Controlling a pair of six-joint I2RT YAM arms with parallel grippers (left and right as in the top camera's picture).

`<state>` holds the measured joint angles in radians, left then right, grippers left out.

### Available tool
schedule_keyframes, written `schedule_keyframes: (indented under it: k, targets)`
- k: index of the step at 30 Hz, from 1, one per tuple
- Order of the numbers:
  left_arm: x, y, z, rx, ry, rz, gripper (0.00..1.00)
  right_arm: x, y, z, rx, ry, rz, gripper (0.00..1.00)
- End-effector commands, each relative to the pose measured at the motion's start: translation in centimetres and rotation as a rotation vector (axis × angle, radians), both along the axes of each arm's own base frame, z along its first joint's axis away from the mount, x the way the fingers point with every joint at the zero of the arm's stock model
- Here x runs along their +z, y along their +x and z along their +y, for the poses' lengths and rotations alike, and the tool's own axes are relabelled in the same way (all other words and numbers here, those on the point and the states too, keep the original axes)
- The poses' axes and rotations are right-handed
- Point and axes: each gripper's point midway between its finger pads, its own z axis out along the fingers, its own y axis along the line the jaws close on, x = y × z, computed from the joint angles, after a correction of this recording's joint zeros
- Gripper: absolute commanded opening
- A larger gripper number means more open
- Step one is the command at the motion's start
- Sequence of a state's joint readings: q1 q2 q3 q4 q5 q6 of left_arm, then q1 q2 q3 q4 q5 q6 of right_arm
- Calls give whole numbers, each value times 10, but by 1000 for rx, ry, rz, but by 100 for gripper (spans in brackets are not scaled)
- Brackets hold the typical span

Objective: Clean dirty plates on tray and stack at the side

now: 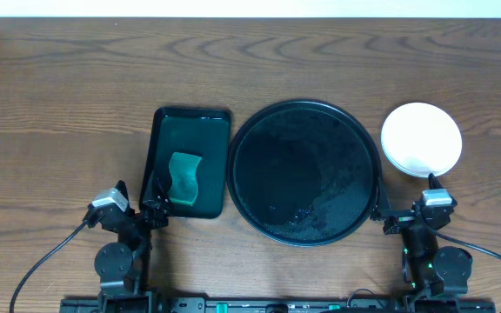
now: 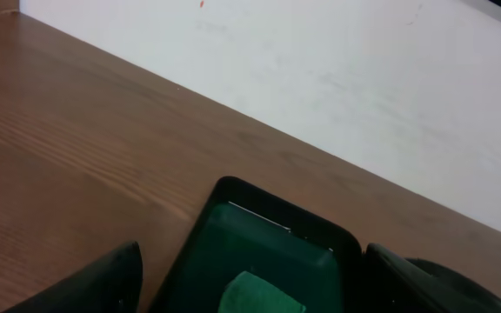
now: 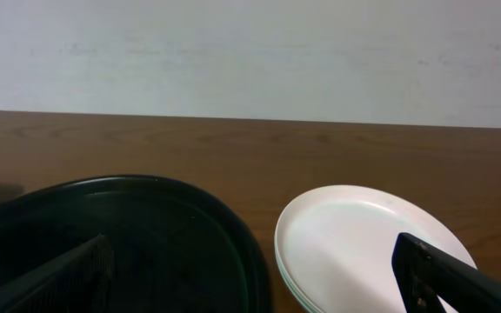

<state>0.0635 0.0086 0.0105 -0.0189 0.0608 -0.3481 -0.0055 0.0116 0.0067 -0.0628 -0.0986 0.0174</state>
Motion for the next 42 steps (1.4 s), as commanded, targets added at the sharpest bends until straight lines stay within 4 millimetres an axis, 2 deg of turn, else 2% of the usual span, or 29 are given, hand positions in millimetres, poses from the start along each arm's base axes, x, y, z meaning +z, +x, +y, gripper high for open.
schedule_keyframes:
  k: [1, 12, 21, 31, 42]
  targets:
    - [-13, -1, -2, -15, 34, 50, 80, 0, 0, 0, 2, -11, -3, 99]
    - [-13, -1, -3, -23, 79, 52, 80, 0, 0, 0, 2, -11, -3, 99]
    - [-13, -1, -19, -103, 193, 51, 80, 0, 0, 0, 2, -11, -4, 99]
    - [-13, -1, -19, -115, 298, 53, 81, 0, 0, 0, 2, -11, -4, 99]
    - [-13, -1, -19, -118, 325, 53, 80, 0, 0, 0, 2, -11, -4, 99]
